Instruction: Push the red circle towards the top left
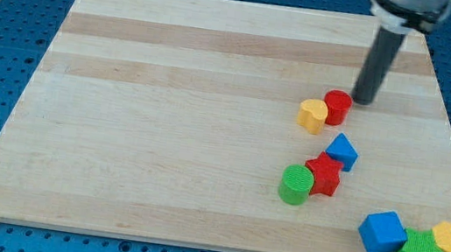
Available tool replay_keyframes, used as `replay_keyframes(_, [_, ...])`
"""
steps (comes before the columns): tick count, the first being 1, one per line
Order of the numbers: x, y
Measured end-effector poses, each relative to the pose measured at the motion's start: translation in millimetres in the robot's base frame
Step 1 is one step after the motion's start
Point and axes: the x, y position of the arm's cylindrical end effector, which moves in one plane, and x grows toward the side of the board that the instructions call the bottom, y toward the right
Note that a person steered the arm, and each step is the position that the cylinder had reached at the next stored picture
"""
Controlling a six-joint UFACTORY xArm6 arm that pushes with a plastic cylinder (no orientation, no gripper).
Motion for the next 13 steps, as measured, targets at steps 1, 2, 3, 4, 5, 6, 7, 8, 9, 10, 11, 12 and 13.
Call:
replay_keyframes(1, [17, 27])
replay_keyframes(2, [34, 19])
replay_keyframes(3, [29, -14])
replay_keyframes(4, [32, -45])
replay_keyframes(5, [39, -45])
replay_keyframes(6, [36, -65])
replay_keyframes(7, [16, -106])
replay_keyframes(8, [-8, -158])
replay_keyframes(9, [-29, -215])
replay_keyframes(10, [-41, -263])
replay_keyframes(11, [-39, -267])
replay_keyframes(12, [-26, -269])
replay_keyframes(13, [-11, -277])
